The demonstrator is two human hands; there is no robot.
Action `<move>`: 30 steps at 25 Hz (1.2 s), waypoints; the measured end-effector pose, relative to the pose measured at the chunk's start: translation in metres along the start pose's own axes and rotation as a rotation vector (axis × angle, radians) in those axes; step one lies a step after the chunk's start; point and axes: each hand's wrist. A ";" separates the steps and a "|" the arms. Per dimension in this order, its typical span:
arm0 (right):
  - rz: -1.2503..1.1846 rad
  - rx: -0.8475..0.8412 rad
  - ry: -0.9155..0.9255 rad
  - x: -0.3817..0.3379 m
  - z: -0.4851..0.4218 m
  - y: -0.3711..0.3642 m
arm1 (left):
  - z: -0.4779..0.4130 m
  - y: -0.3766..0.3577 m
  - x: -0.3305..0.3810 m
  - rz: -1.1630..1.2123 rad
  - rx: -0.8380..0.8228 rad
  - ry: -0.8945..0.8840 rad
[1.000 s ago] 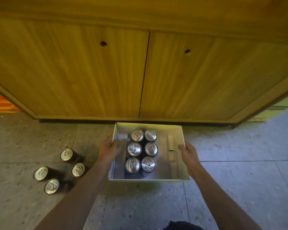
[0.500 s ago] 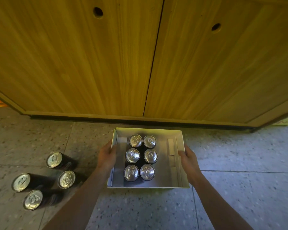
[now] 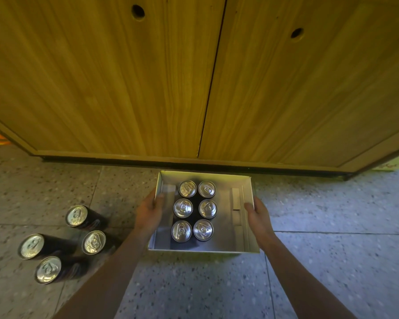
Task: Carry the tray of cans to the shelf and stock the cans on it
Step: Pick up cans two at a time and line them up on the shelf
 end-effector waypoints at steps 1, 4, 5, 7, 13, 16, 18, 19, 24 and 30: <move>0.028 0.021 0.008 -0.001 0.003 0.000 | 0.004 0.002 0.001 -0.014 -0.015 -0.035; 0.134 0.180 0.117 -0.002 0.021 0.002 | 0.024 0.010 0.005 -0.019 0.024 -0.194; 0.177 0.234 0.200 -0.002 0.032 0.002 | 0.031 0.013 0.005 -0.075 0.102 -0.283; 0.242 0.249 0.394 0.000 0.055 -0.002 | 0.048 0.016 0.005 -0.203 0.242 -0.446; 0.407 0.088 0.554 0.008 0.105 -0.015 | 0.084 0.015 -0.013 -0.451 -0.130 -0.416; 0.543 -0.103 0.478 0.008 0.112 -0.029 | 0.081 0.006 -0.014 -0.487 -0.186 -0.365; 0.591 -0.146 0.452 0.004 0.109 -0.039 | 0.078 -0.002 -0.013 -0.453 -0.191 -0.353; 0.587 -0.148 0.445 0.001 0.107 -0.044 | 0.077 -0.004 -0.014 -0.441 -0.184 -0.359; 0.493 -0.123 0.415 -0.005 0.096 -0.061 | 0.067 -0.005 -0.011 -0.402 -0.226 -0.343; 0.321 -0.055 0.516 0.004 0.101 -0.059 | 0.073 -0.004 -0.012 -0.277 -0.168 -0.367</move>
Point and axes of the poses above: each hand's wrist, its own z-axis away from the middle knuckle, its own y-axis out of the back of the hand, x = y × z, and after that the axes turned 1 degree about -z, right-handed
